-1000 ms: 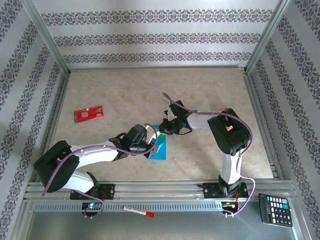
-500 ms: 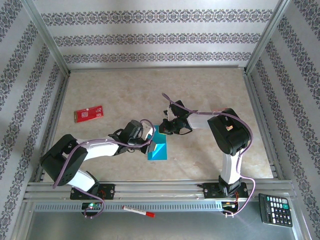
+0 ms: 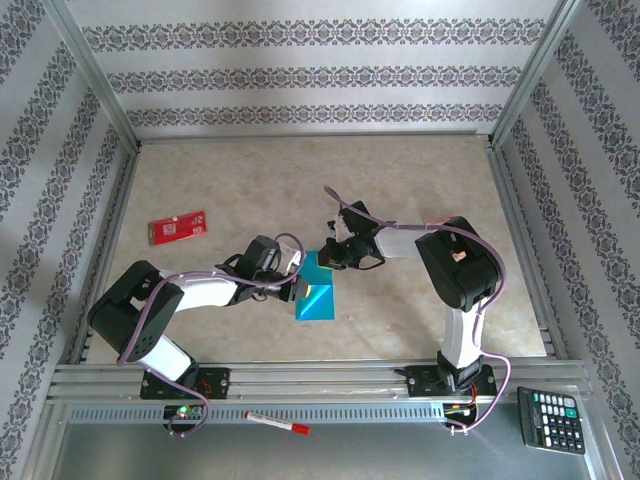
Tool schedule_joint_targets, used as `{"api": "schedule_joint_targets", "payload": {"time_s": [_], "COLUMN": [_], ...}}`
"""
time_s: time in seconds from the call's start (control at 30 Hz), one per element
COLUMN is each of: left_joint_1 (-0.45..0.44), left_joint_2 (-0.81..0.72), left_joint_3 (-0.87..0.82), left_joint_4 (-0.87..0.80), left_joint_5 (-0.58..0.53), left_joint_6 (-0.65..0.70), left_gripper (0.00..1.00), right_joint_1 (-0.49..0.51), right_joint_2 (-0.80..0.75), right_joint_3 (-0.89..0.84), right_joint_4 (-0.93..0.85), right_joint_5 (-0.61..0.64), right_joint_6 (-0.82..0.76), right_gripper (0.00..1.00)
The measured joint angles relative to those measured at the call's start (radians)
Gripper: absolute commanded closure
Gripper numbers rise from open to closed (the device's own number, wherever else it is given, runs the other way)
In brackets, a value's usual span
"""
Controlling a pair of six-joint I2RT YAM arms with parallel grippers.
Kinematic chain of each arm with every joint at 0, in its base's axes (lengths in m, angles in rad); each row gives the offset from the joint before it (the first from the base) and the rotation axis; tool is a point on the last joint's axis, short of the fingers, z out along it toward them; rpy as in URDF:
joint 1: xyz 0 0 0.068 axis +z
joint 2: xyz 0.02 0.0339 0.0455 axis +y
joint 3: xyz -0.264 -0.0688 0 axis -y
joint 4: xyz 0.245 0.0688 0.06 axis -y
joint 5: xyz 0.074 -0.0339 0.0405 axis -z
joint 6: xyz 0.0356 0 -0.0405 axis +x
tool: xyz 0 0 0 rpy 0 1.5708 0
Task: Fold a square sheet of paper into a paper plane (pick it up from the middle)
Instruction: Fold the triangle a second time at the center of the table.
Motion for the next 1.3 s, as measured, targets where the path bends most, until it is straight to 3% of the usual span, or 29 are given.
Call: {"api": "schedule_joint_targets", "payload": {"time_s": [1.3], "left_joint_1": [0.045], "left_joint_2": [0.043], "left_joint_3": [-0.009], "left_joint_4": [-0.001], "left_joint_5": [-0.012], "left_joint_6": [-0.014], "left_gripper": [1.00], "right_joint_1": [0.001], "right_joint_2": [0.000], "right_joint_3": [-0.005], "right_joint_4": [0.008], "right_joint_5": [-0.001], "right_joint_6": [0.000], "right_gripper": [1.00]}}
